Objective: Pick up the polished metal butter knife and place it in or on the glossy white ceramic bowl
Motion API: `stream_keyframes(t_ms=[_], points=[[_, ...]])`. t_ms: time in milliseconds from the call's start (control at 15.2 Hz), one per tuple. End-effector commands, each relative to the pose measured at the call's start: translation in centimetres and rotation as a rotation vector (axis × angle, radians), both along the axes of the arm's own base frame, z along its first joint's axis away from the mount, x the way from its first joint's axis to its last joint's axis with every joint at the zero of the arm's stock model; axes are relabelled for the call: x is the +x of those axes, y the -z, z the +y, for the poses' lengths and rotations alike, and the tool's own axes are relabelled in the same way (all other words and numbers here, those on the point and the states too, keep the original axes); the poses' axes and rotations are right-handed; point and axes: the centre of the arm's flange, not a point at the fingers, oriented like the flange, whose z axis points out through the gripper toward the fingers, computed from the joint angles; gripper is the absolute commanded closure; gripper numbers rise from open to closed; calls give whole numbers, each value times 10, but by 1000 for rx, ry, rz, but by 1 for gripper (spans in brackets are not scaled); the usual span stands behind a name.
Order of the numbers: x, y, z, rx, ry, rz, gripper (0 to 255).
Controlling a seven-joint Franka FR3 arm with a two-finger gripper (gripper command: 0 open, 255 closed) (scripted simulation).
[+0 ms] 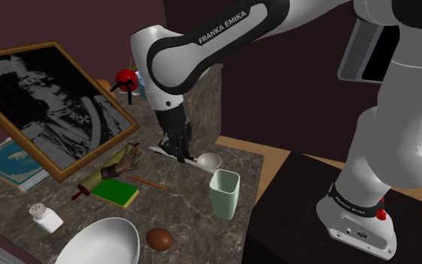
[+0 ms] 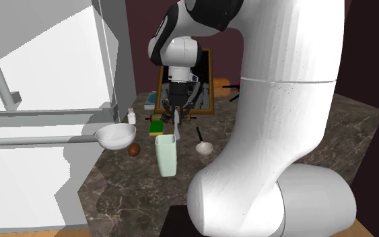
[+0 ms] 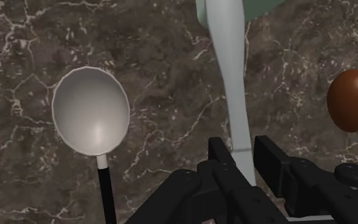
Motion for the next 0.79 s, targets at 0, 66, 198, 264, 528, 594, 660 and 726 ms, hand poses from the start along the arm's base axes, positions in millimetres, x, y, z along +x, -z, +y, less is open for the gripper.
stream_keyframes(t_ms=[0, 66, 198, 264, 528, 594, 660, 726], points=[[-2, -4, 28, 0, 1, 1, 255], [-3, -4, 41, 0, 1, 1, 255], [-5, -5, 67, 0, 1, 1, 255], [-6, -5, 80, 0, 1, 1, 255], [-9, -7, 133, 0, 1, 1, 255], [-10, -8, 146, 0, 1, 1, 255], [-11, -8, 159, 0, 1, 1, 255], [-12, -8, 173, 0, 1, 1, 255]])
